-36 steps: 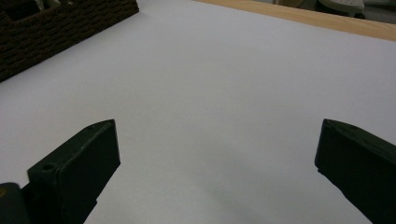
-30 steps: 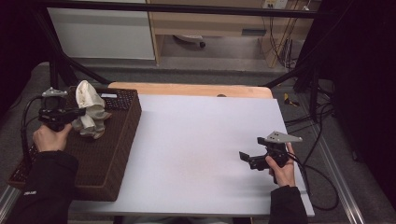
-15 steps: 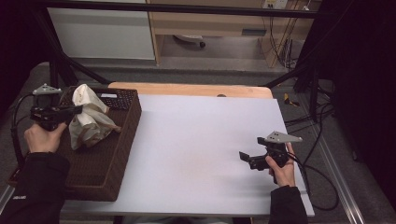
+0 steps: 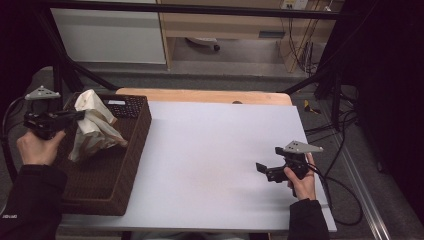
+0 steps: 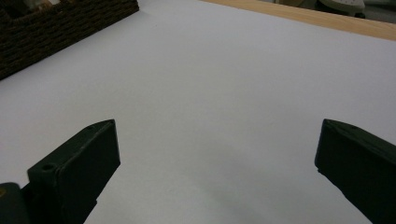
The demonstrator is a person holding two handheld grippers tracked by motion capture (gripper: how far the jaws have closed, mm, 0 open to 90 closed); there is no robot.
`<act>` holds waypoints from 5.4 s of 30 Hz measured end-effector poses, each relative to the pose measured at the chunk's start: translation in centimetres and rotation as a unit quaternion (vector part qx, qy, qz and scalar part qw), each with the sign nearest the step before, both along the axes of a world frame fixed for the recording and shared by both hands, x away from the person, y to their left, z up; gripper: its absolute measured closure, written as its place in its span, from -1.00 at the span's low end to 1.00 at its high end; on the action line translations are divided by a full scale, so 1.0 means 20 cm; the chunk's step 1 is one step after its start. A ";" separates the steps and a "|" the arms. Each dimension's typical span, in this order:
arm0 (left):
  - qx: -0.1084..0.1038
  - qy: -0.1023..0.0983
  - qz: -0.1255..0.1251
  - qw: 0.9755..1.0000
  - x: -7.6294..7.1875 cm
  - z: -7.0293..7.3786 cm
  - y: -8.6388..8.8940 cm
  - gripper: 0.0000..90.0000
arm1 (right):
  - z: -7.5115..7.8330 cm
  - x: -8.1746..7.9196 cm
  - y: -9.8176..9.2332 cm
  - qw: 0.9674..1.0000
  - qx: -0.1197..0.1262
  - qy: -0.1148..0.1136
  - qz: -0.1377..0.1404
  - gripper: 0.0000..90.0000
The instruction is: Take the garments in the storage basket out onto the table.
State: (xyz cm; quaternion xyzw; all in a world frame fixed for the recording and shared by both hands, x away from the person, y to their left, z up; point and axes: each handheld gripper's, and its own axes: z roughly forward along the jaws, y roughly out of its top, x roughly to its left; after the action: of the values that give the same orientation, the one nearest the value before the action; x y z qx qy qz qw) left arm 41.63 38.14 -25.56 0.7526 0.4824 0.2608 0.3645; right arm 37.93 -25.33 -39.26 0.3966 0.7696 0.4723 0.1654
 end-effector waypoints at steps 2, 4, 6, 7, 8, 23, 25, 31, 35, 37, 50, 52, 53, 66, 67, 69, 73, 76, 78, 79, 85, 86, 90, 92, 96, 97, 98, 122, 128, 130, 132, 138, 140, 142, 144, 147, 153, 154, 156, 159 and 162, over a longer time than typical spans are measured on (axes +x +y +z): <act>0.000 -0.001 -0.003 1.000 -0.01 0.02 0.00 0.93 | 0.00 0.00 0.00 1.000 -0.001 0.000 0.000 -0.99; -0.001 -0.002 -0.005 1.000 -0.02 0.03 0.00 0.93 | 0.00 0.00 0.00 1.000 0.000 0.000 -0.001 -0.99; -0.001 -0.002 -0.007 1.000 -0.02 0.03 0.00 0.93 | 0.00 0.00 0.00 1.000 0.000 0.000 0.000 -0.99; 0.000 -0.004 -0.010 1.000 -0.03 0.05 0.00 0.93 | 0.00 0.00 0.00 1.000 0.000 0.000 0.000 -0.99; 0.001 -0.004 -0.011 1.000 -0.04 0.05 0.00 0.93 | 0.00 0.00 0.00 1.000 0.000 0.000 0.000 -0.99; 0.002 -0.008 -0.030 1.000 -0.10 0.16 0.00 0.92 | 0.00 0.00 0.00 1.000 -0.001 0.000 0.002 -0.99; 0.005 -0.008 -0.033 0.999 -0.10 0.18 0.00 0.92 | 0.00 0.00 0.00 1.000 -0.001 0.000 0.002 -0.99; 0.004 -0.007 -0.039 0.999 -0.13 0.22 -0.01 0.92 | 0.00 0.00 0.00 1.000 -0.002 0.001 0.002 -0.99; -0.002 -0.007 -0.044 0.999 -0.14 0.25 -0.01 0.92 | 0.00 0.00 0.01 1.000 -0.002 0.002 0.002 -0.99; 0.000 -0.007 -0.045 0.999 -0.14 0.26 -0.01 0.92 | 0.00 0.00 0.01 1.000 -0.003 0.002 0.002 -0.99; 0.005 -0.010 -0.057 0.998 -0.16 0.33 -0.05 0.92 | -0.01 0.00 0.01 1.000 -0.004 0.003 0.002 -0.99; 0.008 -0.011 -0.059 0.998 -0.16 0.34 -0.06 0.92 | -0.01 0.00 0.01 1.000 -0.003 0.003 0.002 -0.99; 0.010 -0.011 -0.060 0.998 -0.16 0.35 -0.06 0.92 | -0.01 0.00 0.01 1.000 -0.003 0.003 0.002 -0.99; 0.008 -0.020 -0.073 0.997 -0.19 0.43 -0.11 0.92 | -0.01 0.00 0.01 1.000 -0.004 0.005 0.004 -0.99; 0.008 -0.021 -0.075 0.997 -0.19 0.44 -0.11 0.92 | -0.01 0.00 0.01 1.000 -0.004 0.005 0.004 -0.99; 0.007 -0.021 -0.078 0.997 -0.19 0.45 -0.12 0.92 | -0.01 0.00 0.01 1.000 -0.005 0.005 0.004 -0.99; 0.008 -0.020 -0.084 0.996 -0.20 0.47 -0.14 0.92 | -0.01 0.00 0.01 1.000 -0.006 0.006 0.004 -0.99; 0.008 -0.022 -0.088 0.996 -0.20 0.49 -0.16 0.92 | -0.01 0.00 0.01 1.000 -0.005 0.007 0.004 -0.99; 0.008 -0.023 -0.091 0.996 -0.20 0.50 -0.18 0.92 | -0.01 0.00 0.01 1.000 -0.005 0.007 0.004 -0.99; 0.009 -0.024 -0.092 0.995 -0.20 0.50 -0.18 0.92 | -0.01 0.00 0.01 1.000 -0.005 0.007 0.004 -0.99; 0.011 -0.030 -0.102 0.994 -0.21 0.53 -0.23 0.92 | -0.01 0.00 0.01 1.000 -0.005 0.006 0.003 -0.99; 0.009 -0.028 -0.105 0.994 -0.21 0.54 -0.23 0.92 | -0.01 0.00 0.01 1.000 -0.005 0.006 0.003 -0.99; 0.008 -0.028 -0.112 0.993 -0.20 0.55 -0.27 0.92 | -0.01 0.00 0.01 1.000 -0.005 0.006 0.003 -0.99; 0.009 -0.029 -0.118 0.993 -0.20 0.55 -0.29 0.92 | -0.01 0.00 0.01 1.000 -0.005 0.007 0.004 -0.99; 0.006 -0.029 -0.129 0.991 -0.19 0.56 -0.34 0.92 | -0.01 0.00 0.01 1.000 -0.005 0.005 0.003 -0.99; 0.007 -0.028 -0.131 0.991 -0.19 0.56 -0.35 0.92 | -0.01 0.00 0.01 1.000 -0.006 0.006 0.003 -0.99; 0.006 -0.028 -0.132 0.991 -0.19 0.56 -0.36 0.92 | -0.01 0.00 0.01 1.000 -0.005 0.006 0.003 -0.99; -0.001 -0.023 -0.175 0.984 -0.15 0.56 -0.55 0.92 | -0.01 0.00 0.01 1.000 -0.005 0.005 0.004 -0.99; -0.003 -0.019 -0.187 0.982 -0.13 0.55 -0.61 0.92 | -0.01 0.00 0.01 1.000 -0.005 0.005 0.003 -0.99; -0.001 -0.017 -0.191 0.981 -0.13 0.55 -0.63 0.92 | -0.01 0.00 0.01 1.000 -0.005 0.005 0.003 -0.99; -0.001 -0.017 -0.195 0.981 -0.13 0.55 -0.64 0.92 | -0.01 0.00 0.01 1.000 -0.005 0.004 0.003 -0.99; -0.002 -0.015 -0.207 0.978 -0.13 0.55 -0.70 0.92 | -0.01 0.00 0.01 1.000 -0.005 0.005 0.003 -0.99; -0.004 -0.013 -0.210 0.978 -0.13 0.55 -0.72 0.92 | -0.01 0.00 0.01 1.000 -0.005 0.005 0.003 -0.99; -0.004 -0.013 -0.215 0.977 -0.12 0.54 -0.74 0.92 | -0.01 0.00 0.01 1.000 -0.008 0.006 0.004 -0.99; -0.004 -0.011 -0.219 0.976 -0.12 0.54 -0.77 0.92 | -0.01 0.00 0.01 1.000 -0.008 0.006 0.004 -0.99; -0.001 -0.006 -0.227 0.974 -0.11 0.53 -0.81 0.92 | -0.01 0.00 0.01 1.000 -0.007 0.006 0.004 -0.99; -0.003 -0.002 -0.240 0.971 -0.10 0.50 -0.88 0.92 | 0.00 0.00 0.01 1.000 -0.007 0.004 0.003 -0.99; -0.002 -0.001 -0.242 0.970 -0.09 0.50 -0.89 0.92 | 0.00 0.00 0.01 1.000 -0.007 0.004 0.003 -0.99; -0.003 0.001 -0.245 0.970 -0.09 0.49 -0.91 0.92 | 0.00 0.00 0.01 1.000 -0.007 0.004 0.003 -0.99; -0.003 0.007 -0.250 0.968 -0.08 0.46 -0.95 0.92 | 0.00 0.00 0.01 1.000 -0.006 0.004 0.003 -0.99; -0.005 0.012 -0.255 0.967 -0.07 0.43 -0.97 0.92 | 0.00 0.00 0.00 1.000 -0.007 0.004 0.003 -0.99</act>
State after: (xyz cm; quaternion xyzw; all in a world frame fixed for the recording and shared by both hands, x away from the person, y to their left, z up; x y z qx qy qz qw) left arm 40.25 18.74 -16.94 0.8518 0.2804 0.1484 0.4169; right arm 37.92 -25.24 -39.35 0.3952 0.7747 0.4657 0.1636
